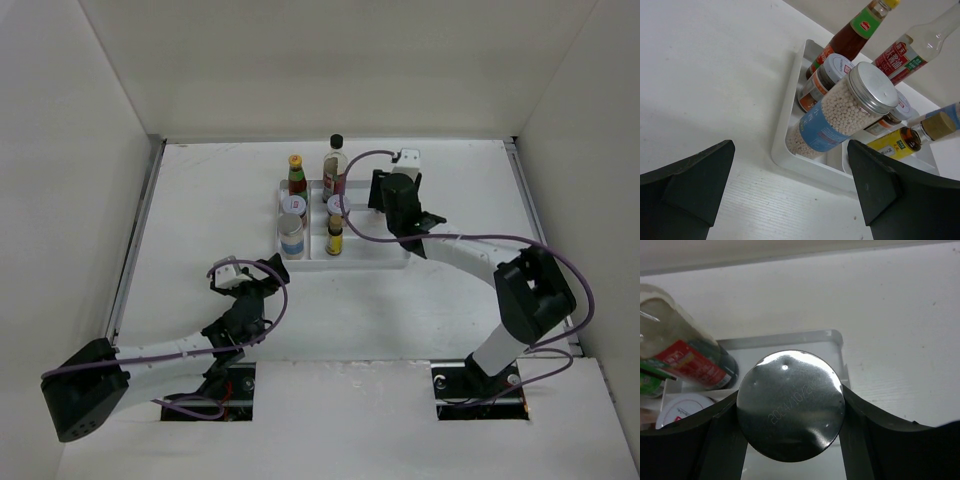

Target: Organize the condiment bottles

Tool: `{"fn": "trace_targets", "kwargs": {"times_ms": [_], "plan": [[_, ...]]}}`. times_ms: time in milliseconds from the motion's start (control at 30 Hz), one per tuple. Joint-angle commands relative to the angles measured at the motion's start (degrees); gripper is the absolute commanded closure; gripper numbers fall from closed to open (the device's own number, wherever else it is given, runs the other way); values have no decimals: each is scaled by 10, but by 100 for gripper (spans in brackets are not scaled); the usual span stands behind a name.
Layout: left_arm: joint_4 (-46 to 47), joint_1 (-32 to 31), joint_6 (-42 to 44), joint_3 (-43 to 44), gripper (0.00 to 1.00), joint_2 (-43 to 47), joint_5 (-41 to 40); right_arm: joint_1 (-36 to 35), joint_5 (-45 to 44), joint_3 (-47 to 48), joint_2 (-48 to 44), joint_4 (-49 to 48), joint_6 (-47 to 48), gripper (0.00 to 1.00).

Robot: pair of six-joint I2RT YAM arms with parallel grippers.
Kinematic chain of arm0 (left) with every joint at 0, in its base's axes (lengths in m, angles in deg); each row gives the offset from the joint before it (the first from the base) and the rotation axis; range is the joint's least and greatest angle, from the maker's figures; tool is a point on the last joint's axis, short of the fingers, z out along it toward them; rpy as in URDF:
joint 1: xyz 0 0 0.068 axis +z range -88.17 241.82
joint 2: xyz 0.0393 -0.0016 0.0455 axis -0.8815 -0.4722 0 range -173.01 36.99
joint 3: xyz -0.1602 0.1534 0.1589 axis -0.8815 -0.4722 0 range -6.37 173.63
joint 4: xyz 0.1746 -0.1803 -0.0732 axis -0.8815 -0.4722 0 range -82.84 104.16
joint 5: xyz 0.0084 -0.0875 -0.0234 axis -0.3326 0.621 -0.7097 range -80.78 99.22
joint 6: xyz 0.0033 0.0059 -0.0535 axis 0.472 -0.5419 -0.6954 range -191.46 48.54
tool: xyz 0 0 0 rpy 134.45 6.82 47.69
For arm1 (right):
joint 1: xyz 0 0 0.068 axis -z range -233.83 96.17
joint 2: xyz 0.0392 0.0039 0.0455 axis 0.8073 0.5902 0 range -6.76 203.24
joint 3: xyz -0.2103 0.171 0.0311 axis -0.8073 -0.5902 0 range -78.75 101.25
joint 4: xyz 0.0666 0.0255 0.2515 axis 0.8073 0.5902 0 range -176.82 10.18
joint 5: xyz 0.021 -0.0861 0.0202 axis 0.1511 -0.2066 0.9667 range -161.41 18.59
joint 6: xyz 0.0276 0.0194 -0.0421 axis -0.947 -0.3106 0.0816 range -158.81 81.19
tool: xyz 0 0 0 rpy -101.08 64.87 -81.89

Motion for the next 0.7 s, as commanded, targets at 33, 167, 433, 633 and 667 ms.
{"fn": "trace_targets", "kwargs": {"times_ms": [33, 167, 433, 633, 667], "plan": [[17, 6, -7, -10, 0, 10, 8, 0, -21, -37, -29, -60, -39, 51], [21, 7, -7, -9, 0, 4, 11, 8, -15, -81, -44, -69, -60, 51], [8, 12, -1, -11, 0, 31, 12, 16, -5, -88, -21, -73, -59, 6], [-57, 13, 0, 7, 0, 61, 1, 19, 13, -107, -112, -81, -58, 0], [-66, 14, -1, 8, 0, 64, -3, 23, 13, -117, -136, -80, -60, 0]]}}
